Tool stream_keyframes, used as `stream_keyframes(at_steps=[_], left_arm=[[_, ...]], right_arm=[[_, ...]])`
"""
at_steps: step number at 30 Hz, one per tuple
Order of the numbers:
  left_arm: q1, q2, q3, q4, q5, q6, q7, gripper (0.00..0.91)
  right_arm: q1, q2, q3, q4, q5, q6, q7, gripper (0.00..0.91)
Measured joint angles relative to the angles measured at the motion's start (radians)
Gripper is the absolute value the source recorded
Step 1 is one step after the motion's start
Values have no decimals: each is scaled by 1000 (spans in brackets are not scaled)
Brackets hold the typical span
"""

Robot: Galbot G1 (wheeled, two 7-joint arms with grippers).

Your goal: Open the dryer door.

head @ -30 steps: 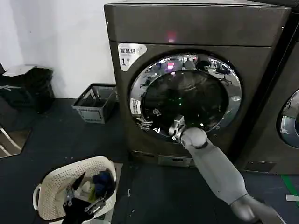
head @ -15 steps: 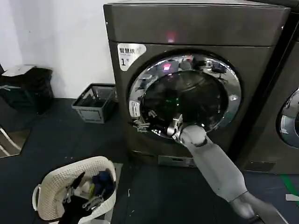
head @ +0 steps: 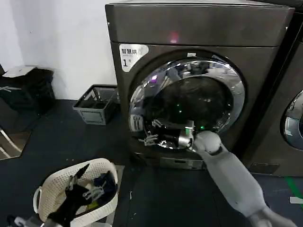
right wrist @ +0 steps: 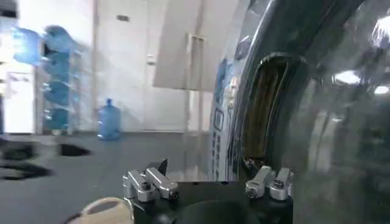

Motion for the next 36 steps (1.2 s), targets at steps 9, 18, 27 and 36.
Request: stream_keyframes(at_steps=[9,18,27,36], left_arm=[[-153,113,133,80,-146,44,20,907],[-330,157,347,110,-293,151,40,907],[-491,168,572,150,-345,117,120,907],[-630,146,739,174,-368,39,155,907]], right_arm=[[-218,44,300,43,6,122,-74,907],[-416,171,678,146,42,138,43,907],[-573,303,887,237,133,148,360,907],[-649,309,1018,281,47,81,816,907]])
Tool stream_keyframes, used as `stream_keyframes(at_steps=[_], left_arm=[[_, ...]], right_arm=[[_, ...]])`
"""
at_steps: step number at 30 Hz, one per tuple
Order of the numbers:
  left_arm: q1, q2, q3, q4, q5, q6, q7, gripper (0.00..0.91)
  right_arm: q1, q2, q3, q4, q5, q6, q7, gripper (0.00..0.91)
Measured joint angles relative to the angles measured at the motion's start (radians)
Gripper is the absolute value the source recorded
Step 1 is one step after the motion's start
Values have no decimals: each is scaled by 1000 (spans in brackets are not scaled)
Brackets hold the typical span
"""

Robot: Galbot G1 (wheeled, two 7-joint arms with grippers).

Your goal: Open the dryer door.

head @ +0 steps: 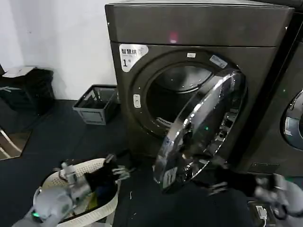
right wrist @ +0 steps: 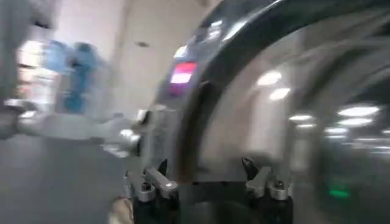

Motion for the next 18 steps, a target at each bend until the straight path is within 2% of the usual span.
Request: stream_keyframes(at_steps=[7,11,18], left_arm=[[-102,-6,130,13,-49,-60,-16,907],[-162,-28,223,29,-48,-99,-26,907],[-270,-91,372,76,-45,-117,-41,907]], right_arm=[[-14,-18,124,-13,-86,-67,204,907],[-10,-28,198,-9,-104,-100,267,907],[-10,-52,345,-19,-160,-161,328,907]])
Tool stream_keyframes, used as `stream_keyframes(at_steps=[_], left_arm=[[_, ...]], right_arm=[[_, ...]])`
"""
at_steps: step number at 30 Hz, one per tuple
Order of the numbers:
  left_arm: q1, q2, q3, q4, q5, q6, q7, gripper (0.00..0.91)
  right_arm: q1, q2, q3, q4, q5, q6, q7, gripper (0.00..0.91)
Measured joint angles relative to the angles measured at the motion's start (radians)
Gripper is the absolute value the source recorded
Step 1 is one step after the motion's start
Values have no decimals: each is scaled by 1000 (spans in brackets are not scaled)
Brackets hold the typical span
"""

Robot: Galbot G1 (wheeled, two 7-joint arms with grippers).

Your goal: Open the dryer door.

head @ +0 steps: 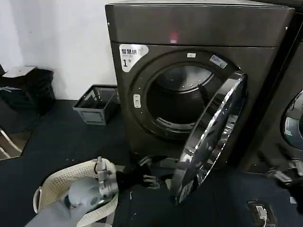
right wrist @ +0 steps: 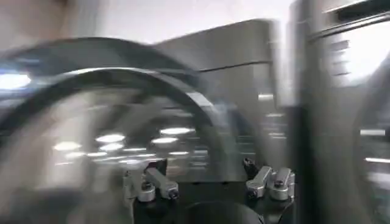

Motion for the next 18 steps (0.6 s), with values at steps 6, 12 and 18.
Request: stream_keyframes(at_steps=[6,12,18], left_arm=[[-59,-74,73,39,12,-4,-17,907],[-116,-151,134,92,-1,-21,-26,907],[-176,-255,185,167,17,-31,-45,907]], right_arm=[[-3,-27,142,-28,-15,-37,44,907],[-13,-41,241,-38,-30,-78,64,907],[-31,-48,307,-53,-25,-94,57,907]])
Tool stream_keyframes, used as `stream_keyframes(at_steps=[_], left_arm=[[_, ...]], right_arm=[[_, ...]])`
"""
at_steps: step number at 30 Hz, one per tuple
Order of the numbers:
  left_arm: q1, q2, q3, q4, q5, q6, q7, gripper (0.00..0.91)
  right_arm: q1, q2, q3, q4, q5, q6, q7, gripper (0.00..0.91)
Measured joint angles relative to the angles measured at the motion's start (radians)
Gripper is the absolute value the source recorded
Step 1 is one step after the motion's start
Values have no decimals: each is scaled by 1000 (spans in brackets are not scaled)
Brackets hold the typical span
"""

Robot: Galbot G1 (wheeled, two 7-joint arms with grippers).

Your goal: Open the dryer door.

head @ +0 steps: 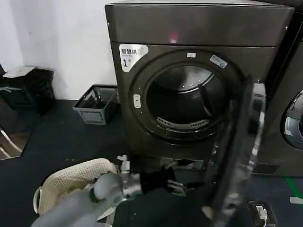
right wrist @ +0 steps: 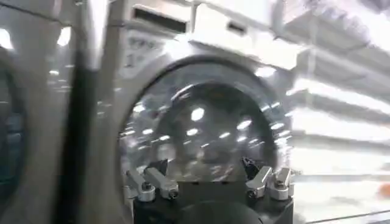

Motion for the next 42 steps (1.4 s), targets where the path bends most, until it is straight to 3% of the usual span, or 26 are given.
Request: stream_keyframes(at_steps=[11,25,37,42], left_arm=[[-76,-211,53,185,37,-25,-72,907],[-108,-378,59,353,84,-60,-141,907],[-130,-386,31,461,134,-95,-294,907],[-140,-386,21,498,157,-116,-298,907]], right_arm=[[-19,9,29,-2,1,1,-27,907],[-35,0,31,-4,2,5,-33,907],[-37,6,30,0,2,7,-33,907],[-37,7,23,-2,1,8,-34,907]])
